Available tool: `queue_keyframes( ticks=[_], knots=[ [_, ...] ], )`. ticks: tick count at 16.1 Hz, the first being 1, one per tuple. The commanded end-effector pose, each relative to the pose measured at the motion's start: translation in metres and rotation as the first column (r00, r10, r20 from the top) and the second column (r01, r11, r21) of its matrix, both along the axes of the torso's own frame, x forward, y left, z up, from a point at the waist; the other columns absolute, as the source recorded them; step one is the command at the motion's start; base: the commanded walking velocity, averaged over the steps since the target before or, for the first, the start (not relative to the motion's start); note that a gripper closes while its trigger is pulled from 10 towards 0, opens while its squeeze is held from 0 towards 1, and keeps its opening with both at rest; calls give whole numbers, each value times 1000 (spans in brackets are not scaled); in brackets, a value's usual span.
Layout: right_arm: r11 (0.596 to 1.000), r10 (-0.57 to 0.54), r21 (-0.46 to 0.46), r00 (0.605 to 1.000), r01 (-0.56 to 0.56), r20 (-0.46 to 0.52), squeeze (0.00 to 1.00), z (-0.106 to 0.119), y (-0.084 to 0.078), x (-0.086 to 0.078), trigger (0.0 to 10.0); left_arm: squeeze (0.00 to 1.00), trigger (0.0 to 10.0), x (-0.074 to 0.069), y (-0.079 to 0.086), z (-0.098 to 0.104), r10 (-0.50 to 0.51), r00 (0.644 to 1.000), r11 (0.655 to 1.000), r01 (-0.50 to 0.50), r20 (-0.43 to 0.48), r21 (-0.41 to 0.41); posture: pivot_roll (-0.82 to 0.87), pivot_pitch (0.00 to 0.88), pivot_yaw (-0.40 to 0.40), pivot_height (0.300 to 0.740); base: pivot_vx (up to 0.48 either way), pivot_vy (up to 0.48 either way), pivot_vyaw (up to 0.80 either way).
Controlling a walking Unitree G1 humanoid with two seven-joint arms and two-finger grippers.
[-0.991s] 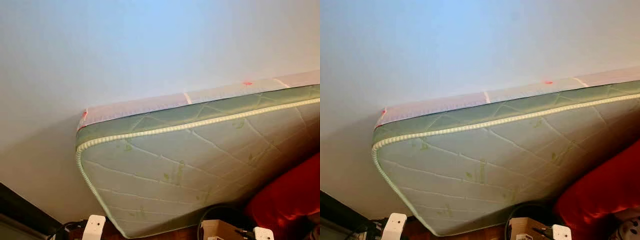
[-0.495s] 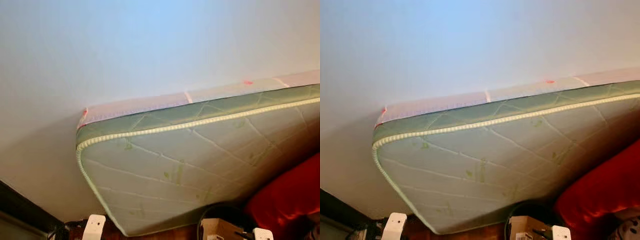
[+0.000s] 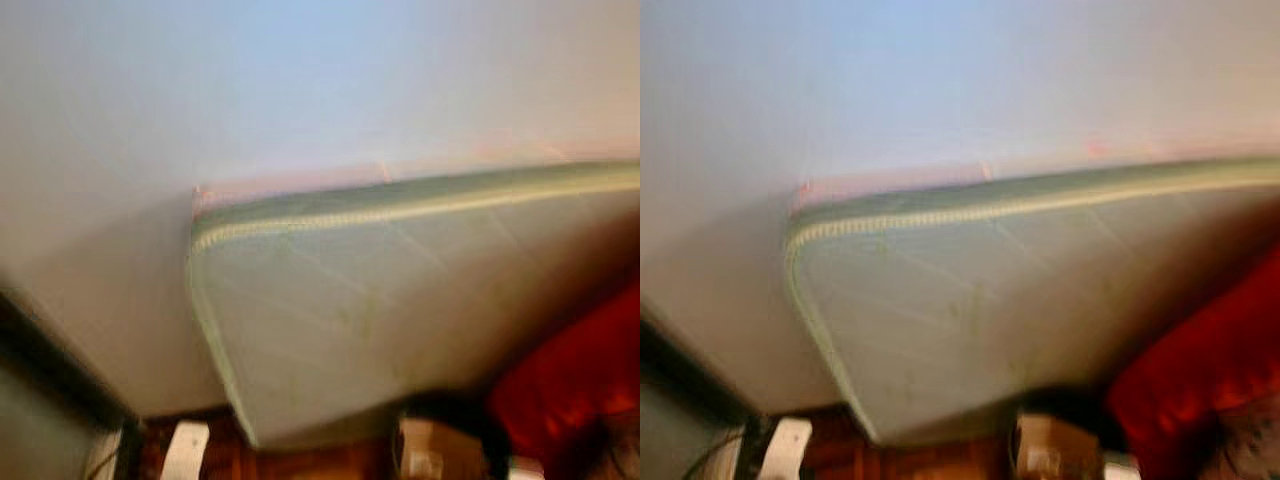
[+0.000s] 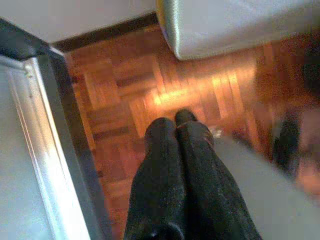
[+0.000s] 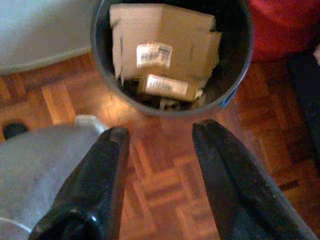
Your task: Clean up the room
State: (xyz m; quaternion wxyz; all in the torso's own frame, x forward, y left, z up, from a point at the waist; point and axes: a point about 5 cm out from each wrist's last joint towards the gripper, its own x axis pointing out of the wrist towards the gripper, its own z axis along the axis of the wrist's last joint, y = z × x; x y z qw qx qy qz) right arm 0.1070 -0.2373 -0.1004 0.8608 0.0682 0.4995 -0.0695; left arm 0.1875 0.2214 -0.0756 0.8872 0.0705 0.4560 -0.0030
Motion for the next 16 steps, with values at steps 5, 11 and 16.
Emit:
queue_keyframes(
  ticks=[5, 11, 16],
  knots=[
    [1000, 22, -22, 999, -21, 46, 0, 6, -7, 14, 10000, 0, 10000, -14, -2, -7, 11, 999, 1000, -12, -53, -12, -66, 0, -28, 740, -289, 0, 0],
    [1000, 21, -14, 999, -20, 48, 0, 6, -5, 14, 10000, 0, 10000, -13, -2, -7, 20, 999, 1000, -20, -51, -11, -61, 0, -28, 740, -184, 0, 0],
    [1000, 19, -9, 998, -19, 52, 0, 6, -5, 14, 10000, 0, 10000, -13, -3, -7, 15, 999, 1000, -15, -48, -11, -52, 0, -32, 740, 0, 0, 0]
  ],
)
